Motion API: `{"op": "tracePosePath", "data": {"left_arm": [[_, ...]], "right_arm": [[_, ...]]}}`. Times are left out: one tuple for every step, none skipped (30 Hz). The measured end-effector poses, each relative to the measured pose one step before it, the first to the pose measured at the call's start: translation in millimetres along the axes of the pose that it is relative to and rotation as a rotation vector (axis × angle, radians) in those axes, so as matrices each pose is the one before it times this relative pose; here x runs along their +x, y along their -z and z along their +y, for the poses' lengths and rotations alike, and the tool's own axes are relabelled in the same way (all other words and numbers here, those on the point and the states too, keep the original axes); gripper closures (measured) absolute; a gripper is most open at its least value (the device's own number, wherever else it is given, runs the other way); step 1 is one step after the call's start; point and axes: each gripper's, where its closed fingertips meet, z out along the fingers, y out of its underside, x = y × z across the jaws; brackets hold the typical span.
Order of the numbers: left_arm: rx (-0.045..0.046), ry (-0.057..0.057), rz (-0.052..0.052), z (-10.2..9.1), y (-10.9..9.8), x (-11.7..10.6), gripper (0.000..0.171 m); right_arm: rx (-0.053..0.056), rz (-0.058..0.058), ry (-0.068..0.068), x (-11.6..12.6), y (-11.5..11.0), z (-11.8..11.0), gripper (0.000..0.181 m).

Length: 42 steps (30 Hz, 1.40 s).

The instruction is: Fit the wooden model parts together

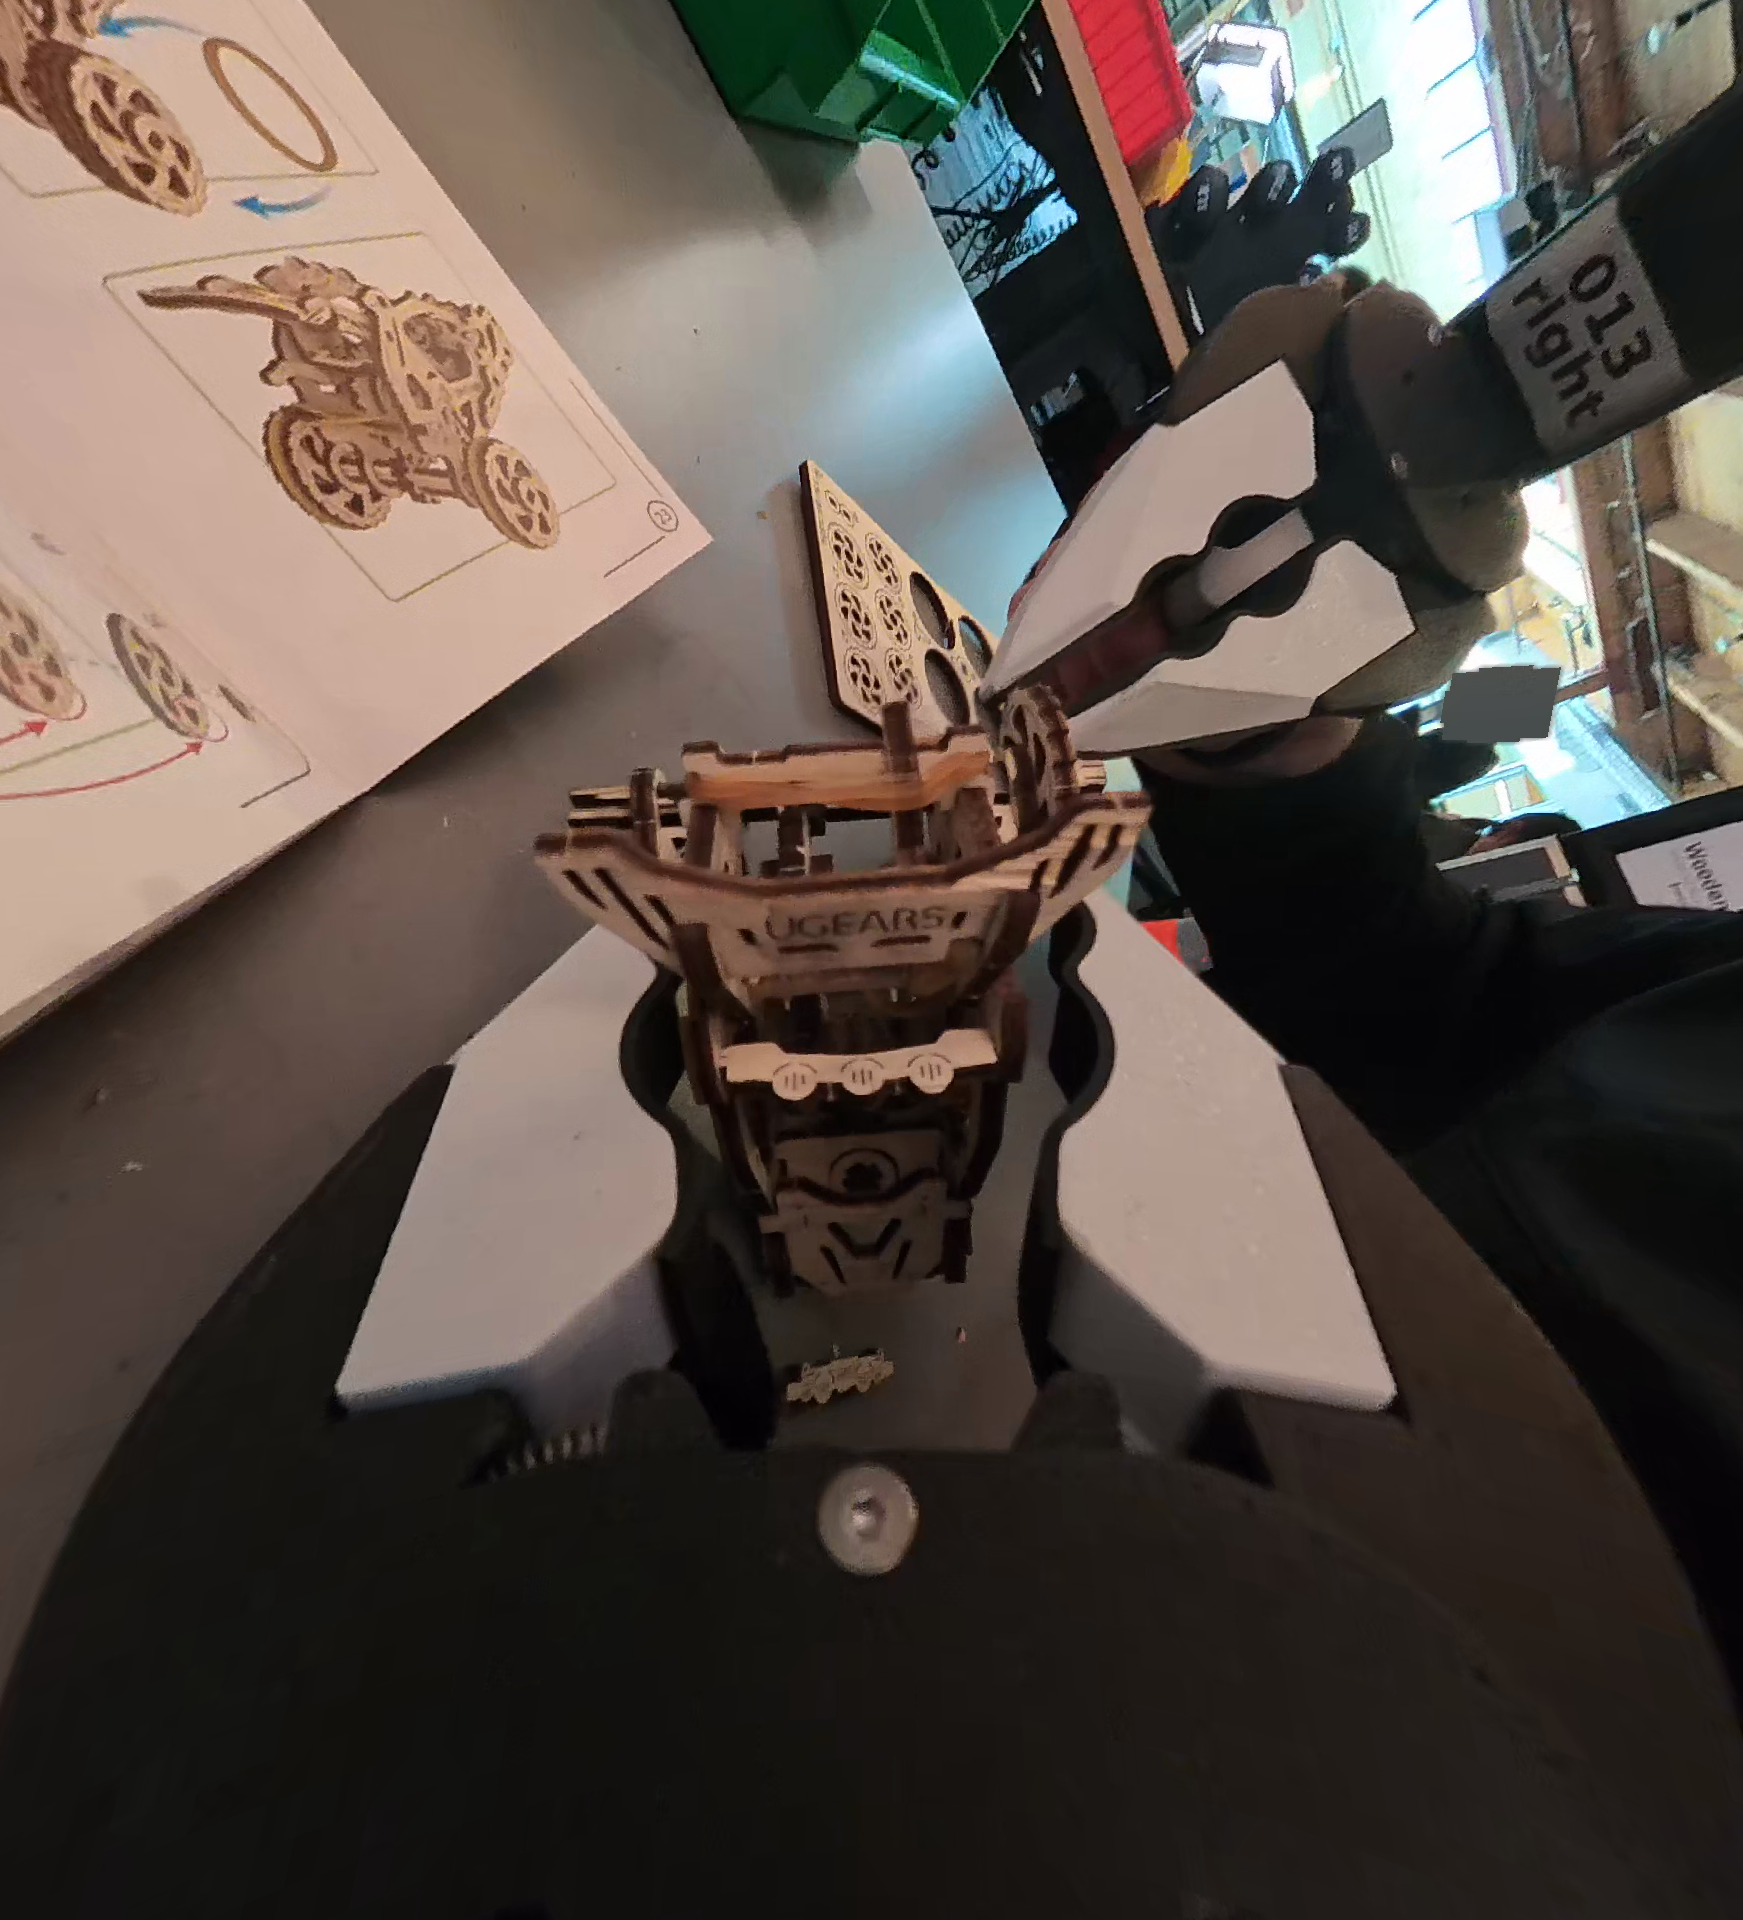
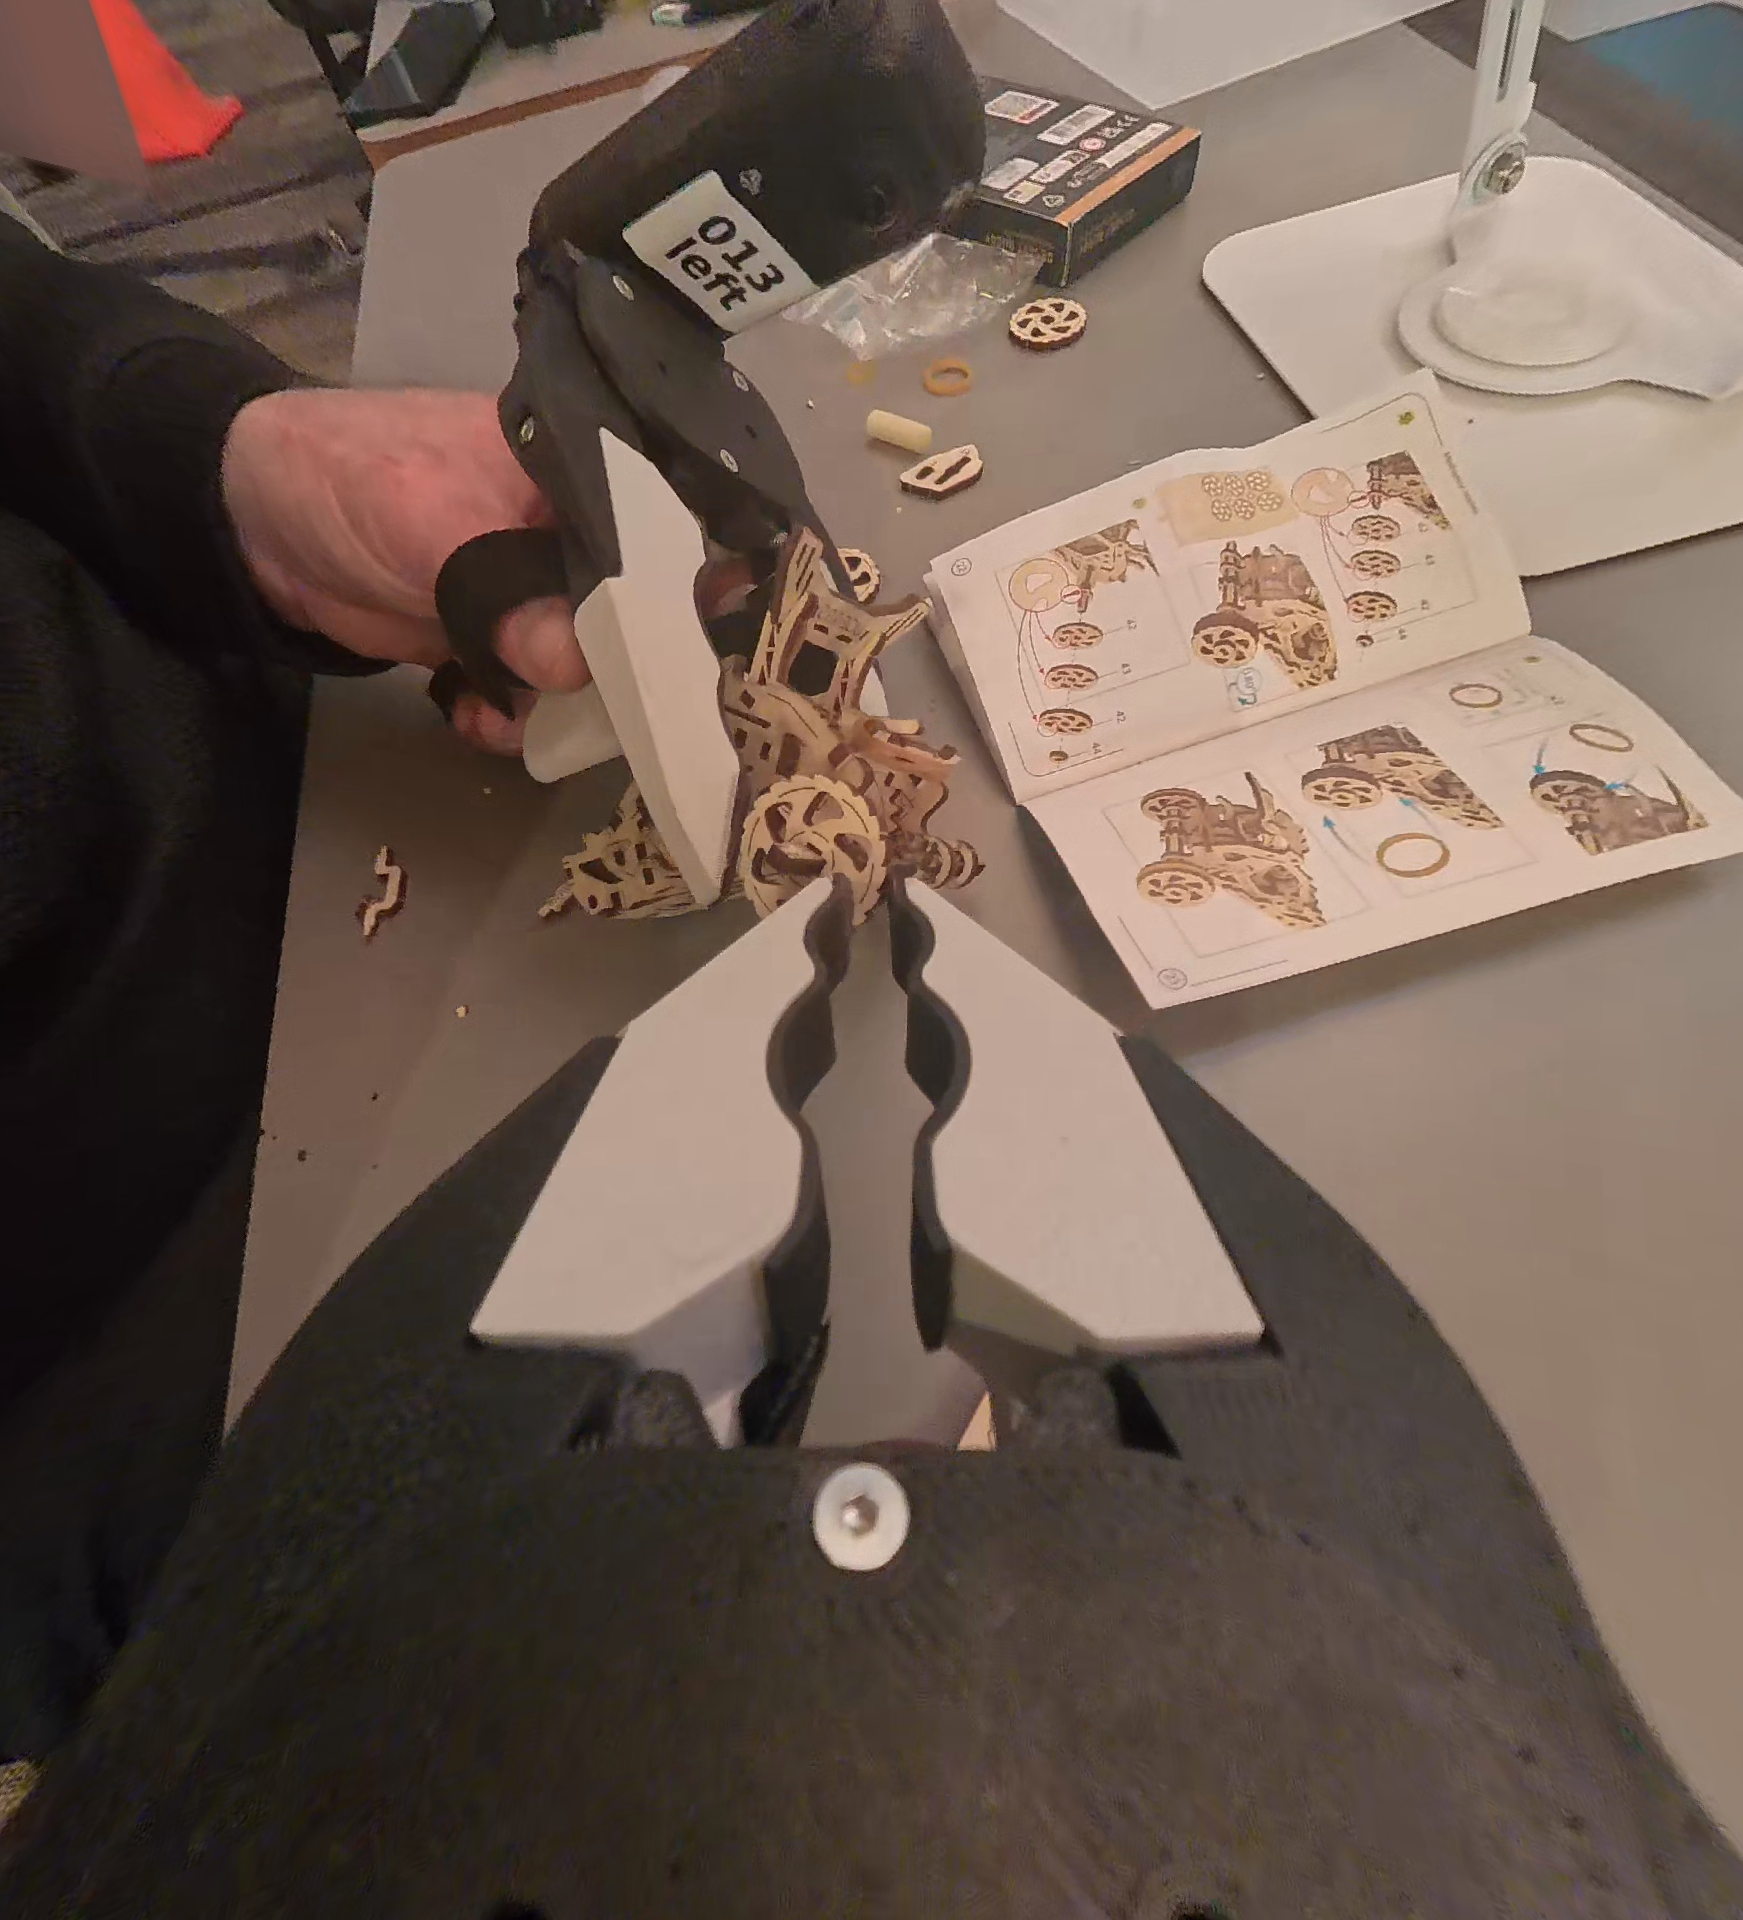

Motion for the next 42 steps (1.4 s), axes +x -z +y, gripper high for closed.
{"op": "tracePosePath", "data": {"left_arm": [[-0.00509, -0.0089, -0.0017, 0.81, -0.1, 0.38, 0.104], [-0.0029, -0.0083, 0.0017, 0.44, 0.02, 0.76, 0.104], [-0.00607, -0.0086, 0.0019, 0.59, 0.19, 0.85, 0.104], [-0.00568, -0.0091, -0.0014, 0.45, 0.1, 0.46, 0.105], [-0.00401, -0.0129, -0.0033, 0.36, 0.01, 0.4, 0.104], [-0.0026, -0.0116, -0.0014, 0.2, -0.26, 0.87, 0.105], [-0.00298, -0.0088, 0.002, 0.25, -0.1, 0.97, 0.104], [-0.0036, -0.0061, 0.0042, 0.52, -0.16, 0.87, 0.104], [-0.00221, -0.0025, 0.0034, 0.32, -0.31, 0.51, 0.104], [-0.00067, -0.005, 0.0047, 0.25, -0.31, 0.97, 0.105], [-0.00198, -0.0062, 0.0047, 0.43, -0.37, 1.08, 0.105], [-0.00187, -0.0062, 0.0043, 0.43, -0.35, 1.15, 0.105], [0.00003, -0.0069, 0.0047, 0.11, -0.36, 1.21, 0.104], [0.0008, -0.0075, 0.0037, -0.21, -0.11, 1.27, 0.105], [-0.0003, -0.0068, 0.0011, -0.22, -0.04, 0.83, 0.105], [-0.00271, -0.0076, -0.0007, -0.11, 0.15, 0.47, 0.105], [-0.00398, -0.0087, 0.0003, 0.25, 0.18, 0.44, 0.104], [-0.00441, -0.0069, 0.0017, 0.28, 0.15, 0.49, 0.105], [-0.00299, -0.0066, 0.0019, 0.09, 0.14, 0.51, 0.105], [-0.00237, -0.0074, -0.0009, 0.07, 0.1, 0.12, 0.105], [-0.0039, -0.0109, -0.0015, 0.39, -0.04, 0.13, 0.105], [-0.00631, -0.0143, 0.0024, 0.65, -0.24, 0.97, 0.105], [-0.00335, -0.0133, 0.0023, 0.26, -0.23, 1.12, 0.105], [-0.00347, -0.0152, 0.0015, 0.17, -0.32, 1.25, 0.105], [-0.00546, -0.0206, 0.002, 0.37, -0.34, 1.56, 0.105], [-0.00608, -0.0214, -0.0027, 0.25, -0.23, 0.96, 0.105], [-0.00821, -0.0256, -0.0075, 0.5, -0.12, 0.65, 0.105], [-0.01085, -0.0321, -0.0056, 0.83, -0.24, 1.33, 0.105], [-0.00651, -0.0315, -0.0066, 0.4, -0.05, 1.34, 0.105], [-0.00447, -0.0297, -0.0055, 0.12, -0.04, 1.37, 0.105], [-0.00446, -0.0284, -0.0026, 0.16, -0.32, 1.72, 0.105], [-0.00448, -0.0302, -0.0047, 0.14, -0.08, 1.46, 0.105], [-0.00564, -0.0301, -0.0047, 0.43, -0.18, 1.41, 0.105], [-0.00655, -0.0268, -0.0034, 0.56, -0.21, 1.49, 0.104], [-0.00285, -0.0287, -0.002, 0.19, -0.18, 1.75, 0.105], [-0.00311, -0.0306, -0.0025, 0.5, -0.36, 1.78, 0.105], [-0.00295, -0.0237, -0.0049, 0.38, -0.24, 0.9, 0.105], [-0.00163, -0.0191, -0.0015, 0.4, -0.33, 1.03, 0.105], [0.00105, -0.0157, -0.002, 0.21, -0.36, 0.76, 0.105], [0.00107, -0.0177, -0.003, 0.07, -0.15, 0.86, 0.105], [-0.00064, -0.0201, -0.0023, 0.23, -0.43, 1.46, 0.105], [-0.00082, -0.0231, 0.002, -0.17, -0.93, 2.44, 0.105]], "right_arm": [[0.0026, -0.0013, -0.0063, -0.8, 0.26, 0.39, 0.177], [0.006, 0.0002, -0.0017, -1.08, 0.6, -0.3, 0.177], [0.0051, 0.0007, 0.0019, -0.96, 0.74, -0.22, 0.177], [0.0008, 0.0032, -0.0003, -0.16, 0.87, 0.41, 0.175], [0.0025, 0.0028, -0.0032, -0.02, 0.83, 0.03, 0.173], [0.0057, -0.0002, -0.0025, -0.2, 0.76, -0.13, 0.172], [0.0066, -0.0007, 0.0011, 0.13, 0.86, -0.19, 0.169], [0.0067, 0.0007, 0.0056, 0.72, 0.93, 0.04, 0.166], [0.0052, -0.0059, 0.0069, 0.17, 1.14, 0.13, 0.163], [0.0036, -0.0086, 0.0005, 0.47, 0.88, 0.1, 0.16], [0.0003, -0.0063, -0.0075, 1.34, 0.76, 0.29, 0.155], [0.0001, -0.0105, -0.0096, 0.85, 0.45, 0.17, 0.151], [0.005, -0.0179, -0.0056, -0.36, 0.56, -0.47, 0.149], [0.0109, -0.0135, -0.0039, 0.04, 0.62, -1.13, 0.148], [0.0079, -0.0115, -0.0064, 0.26, 0.31, -0.82, 0.146], [0.0012, -0.0153, -0.007, -0.44, -0.08, -0.09, 0.146], [-0.0009, -0.0137, -0.0038, -0.43, -0.15, 0.17, 0.144], [0.0008, -0.0099, -0.0026, 0.23, -0.2, 0.06, 0.142], [0.0013, -0.016, -0.0051, -0.76, -0.16, 0.1, 0.141], [-0.0022, -0.0151, -0.0087, -0.35, -0.34, 0.67, 0.141], [-0.0069, -0.0108, -0.0116, 0.63, -0.29, 1.12, 0.138], [-0.005, -0.0107, -0.01, 0.46, -0.05, 0.84, 0.133], [0.0006, -0.0105, -0.004, 0.02, 0.06, 0.21, 0.13], [0.0046, -0.0161, 0.0038, -1.51, 0.17, -0.09, 0.129], [0.0012, -0.0127, 0.0059, -1.43, -0.12, -0.05, 0.127], [-0.0014, -0.007, 0.009, -1.28, -0.36, 0.16, 0.124], [-0.0063, -0.013, 0.0119, -2.5, -0.51, 0.8, 0.126], [-0.0045, -0.0099, 0.0125, -2.06, -0.21, 0.53, 0.124], [-0.0015, -0.0076, 0.0081, -1.49, -0.03, 0.34, 0.123], [0.0016, -0.0125, 0.0068, -2.04, -0.09, 0.02, 0.123], [0.0033, -0.0116, 0.0072, -2.21, -0.03, -0.15, 0.122], [0.0013, -0.0082, 0.0072, -1.7, -0.22, 0.07, 0.121], [-0.0011, -0.0103, 0.0101, -2.39, -0.18, 0.42, 0.12], [-0.0014, -0.0084, 0.009, -2.27, -0.42, 0.46, 0.12], [-0.0026, -0.0125, 0.0047, -2.62, -0.48, 0.53, 0.119], [-0.0047, -0.0103, -0.0001, -1.91, -0.51, 0.75, 0.117], [-0.007, -0.0085, -0.004, -1.19, -0.81, 1.21, 0.115], [-0.003, -0.0082, -0.0034, -0.68, -0.75, 0.9, 0.113], [-0.0004, -0.0094, -0.0021, -1.01, -0.47, 0.72, 0.112], [-0.0004, -0.0095, -0.0051, -1.03, -0.83, 0.82, 0.111], [-0.0019, -0.0131, -0.0062, -1.48, -1.19, 1.11, 0.106], [-0.0027, -0.0127, -0.0046, -1.62, -1.89, 1.33, 0.097]]}}
